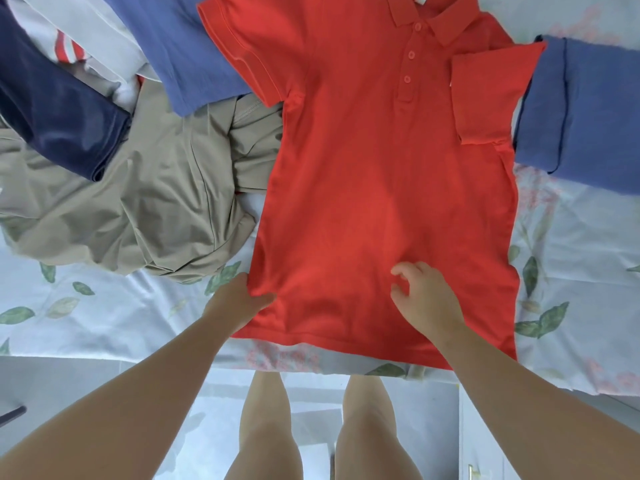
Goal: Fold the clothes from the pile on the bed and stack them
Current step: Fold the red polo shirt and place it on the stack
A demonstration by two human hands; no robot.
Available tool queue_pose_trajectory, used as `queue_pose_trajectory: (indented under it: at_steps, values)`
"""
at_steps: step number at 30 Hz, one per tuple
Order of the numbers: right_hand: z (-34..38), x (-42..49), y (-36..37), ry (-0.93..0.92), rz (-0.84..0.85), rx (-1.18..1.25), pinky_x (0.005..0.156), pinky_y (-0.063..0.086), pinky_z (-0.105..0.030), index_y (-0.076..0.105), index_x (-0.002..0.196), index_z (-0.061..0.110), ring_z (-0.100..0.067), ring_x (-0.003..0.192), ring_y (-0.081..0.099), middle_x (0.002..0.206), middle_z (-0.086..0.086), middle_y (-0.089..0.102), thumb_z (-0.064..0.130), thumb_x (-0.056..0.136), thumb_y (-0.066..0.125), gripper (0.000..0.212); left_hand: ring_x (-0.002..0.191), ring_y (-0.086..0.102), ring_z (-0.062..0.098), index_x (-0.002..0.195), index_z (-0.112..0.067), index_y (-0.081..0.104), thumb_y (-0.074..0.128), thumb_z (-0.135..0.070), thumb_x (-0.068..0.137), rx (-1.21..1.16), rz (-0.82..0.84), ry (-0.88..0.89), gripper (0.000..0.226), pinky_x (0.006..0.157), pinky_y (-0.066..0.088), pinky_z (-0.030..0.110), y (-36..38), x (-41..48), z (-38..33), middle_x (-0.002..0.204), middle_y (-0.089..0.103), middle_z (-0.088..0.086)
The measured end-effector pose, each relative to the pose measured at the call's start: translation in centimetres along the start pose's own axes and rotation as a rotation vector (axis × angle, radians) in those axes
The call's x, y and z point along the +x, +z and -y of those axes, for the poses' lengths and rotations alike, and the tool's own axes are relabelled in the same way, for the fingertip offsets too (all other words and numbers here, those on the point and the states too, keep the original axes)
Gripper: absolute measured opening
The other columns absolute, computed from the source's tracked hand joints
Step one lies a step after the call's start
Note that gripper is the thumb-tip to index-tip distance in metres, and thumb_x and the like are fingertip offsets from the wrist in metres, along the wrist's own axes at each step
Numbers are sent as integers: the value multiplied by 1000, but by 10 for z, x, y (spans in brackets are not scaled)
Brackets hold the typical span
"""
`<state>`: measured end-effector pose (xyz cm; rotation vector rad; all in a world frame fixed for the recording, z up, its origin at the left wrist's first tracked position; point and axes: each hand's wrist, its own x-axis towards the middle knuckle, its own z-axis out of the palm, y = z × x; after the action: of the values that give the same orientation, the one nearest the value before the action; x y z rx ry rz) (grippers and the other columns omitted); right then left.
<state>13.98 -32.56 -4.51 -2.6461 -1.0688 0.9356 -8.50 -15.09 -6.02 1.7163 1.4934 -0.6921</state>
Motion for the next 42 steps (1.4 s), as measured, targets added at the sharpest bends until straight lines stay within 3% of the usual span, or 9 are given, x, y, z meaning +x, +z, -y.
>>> queue_pose_trajectory:
  at_steps: [7,13,18,25,31,34,36,39,42]
  values:
    - [33,57,-14,30,13,-77,108,29,-41,30,146,24,-25,141,23,156,-3,22,25,89,55,62,112,54,30,130,-8,42,65,-37,85,-342,-220,78,58,89,40,34,-21,22,-60,119,55,7]
    - [57,119,-41,36,54,30,113,25,-43,16,150,23,-23,146,10,160,-2,5,27,89,54,72,109,53,25,130,-9,45,59,-33,89,-528,-448,258,50,93,42,31,-83,54,-122,115,55,7]
    - [68,164,-58,159,249,151,114,23,-37,8,152,22,-30,144,17,159,-8,-5,31,89,55,79,67,50,14,102,-4,54,65,-43,76,-1067,-442,127,47,70,44,35,-139,83,-164,74,51,-3]
    - [73,185,-69,227,503,8,116,19,-37,-3,152,22,-32,145,10,157,-10,-17,40,85,62,95,98,65,20,102,-17,48,78,-40,69,-1294,-483,2,51,86,54,37,-165,107,-192,108,64,2]
    - [83,188,-63,287,552,-31,116,14,-42,-11,151,21,-37,145,-3,155,-9,-25,45,84,63,103,89,68,27,95,-11,62,79,-46,46,-1174,-568,-64,62,84,56,46,-162,100,-213,91,69,5]
    - [85,189,-59,310,569,-23,117,16,-45,-15,150,20,-38,144,-7,154,-9,-29,46,82,64,107,66,66,26,67,-17,59,77,-30,64,-1223,-458,-80,23,69,57,38,-152,98,-214,55,64,-3]
    - [86,190,-58,323,573,-3,117,19,-46,-16,150,19,-39,144,-9,153,-9,-30,47,82,64,109,61,64,24,67,-16,55,74,-25,70,-1222,-466,-60,21,63,54,36,-149,95,-219,58,62,0]
    - [90,191,-57,322,561,-41,116,10,-45,-16,149,13,-44,143,-7,153,-15,-29,49,82,62,109,87,64,23,102,-12,62,75,-29,69,-963,-694,106,40,82,49,31,-152,89,-234,86,62,-2]
    - [92,191,-57,307,555,-68,117,5,-45,-16,149,8,-48,141,-6,152,-21,-27,49,84,59,107,80,59,17,144,-26,31,67,-21,79,-552,-682,366,74,74,40,21,-152,75,-255,78,59,-2]
